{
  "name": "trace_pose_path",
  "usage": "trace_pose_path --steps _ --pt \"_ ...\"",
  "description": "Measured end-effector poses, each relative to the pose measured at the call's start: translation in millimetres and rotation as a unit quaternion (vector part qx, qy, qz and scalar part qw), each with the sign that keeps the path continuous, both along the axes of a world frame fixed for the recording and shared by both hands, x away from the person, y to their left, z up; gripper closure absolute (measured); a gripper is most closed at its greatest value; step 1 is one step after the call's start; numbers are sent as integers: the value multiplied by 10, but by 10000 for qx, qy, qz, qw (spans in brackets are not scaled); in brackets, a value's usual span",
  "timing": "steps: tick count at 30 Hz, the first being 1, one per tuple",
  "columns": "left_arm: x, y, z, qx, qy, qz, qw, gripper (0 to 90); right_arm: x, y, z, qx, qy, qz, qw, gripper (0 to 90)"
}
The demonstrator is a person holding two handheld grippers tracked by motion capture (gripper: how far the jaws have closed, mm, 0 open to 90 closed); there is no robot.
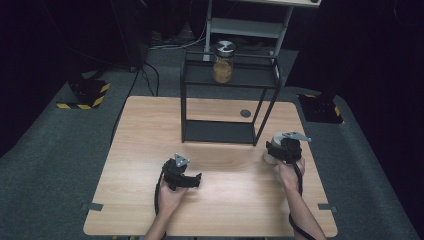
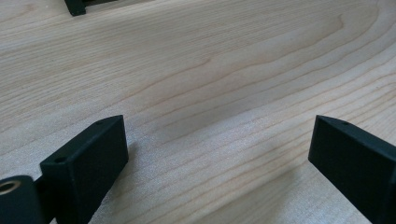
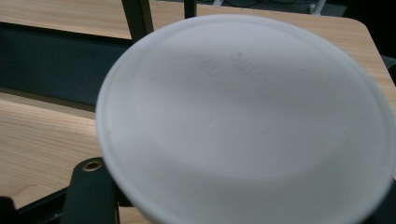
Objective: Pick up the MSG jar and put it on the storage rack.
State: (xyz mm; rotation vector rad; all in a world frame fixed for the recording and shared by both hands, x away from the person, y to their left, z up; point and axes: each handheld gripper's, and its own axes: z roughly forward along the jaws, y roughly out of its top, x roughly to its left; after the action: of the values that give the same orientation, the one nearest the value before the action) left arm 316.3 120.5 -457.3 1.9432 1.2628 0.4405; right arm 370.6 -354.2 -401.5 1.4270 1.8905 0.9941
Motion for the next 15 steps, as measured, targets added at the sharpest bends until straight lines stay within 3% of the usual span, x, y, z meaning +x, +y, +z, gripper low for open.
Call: trace_pose_path --steps 15 --pt "1 2 0 -4 1 -2 10000 48 -5 -15 10 -29 -10 27 10000 341"
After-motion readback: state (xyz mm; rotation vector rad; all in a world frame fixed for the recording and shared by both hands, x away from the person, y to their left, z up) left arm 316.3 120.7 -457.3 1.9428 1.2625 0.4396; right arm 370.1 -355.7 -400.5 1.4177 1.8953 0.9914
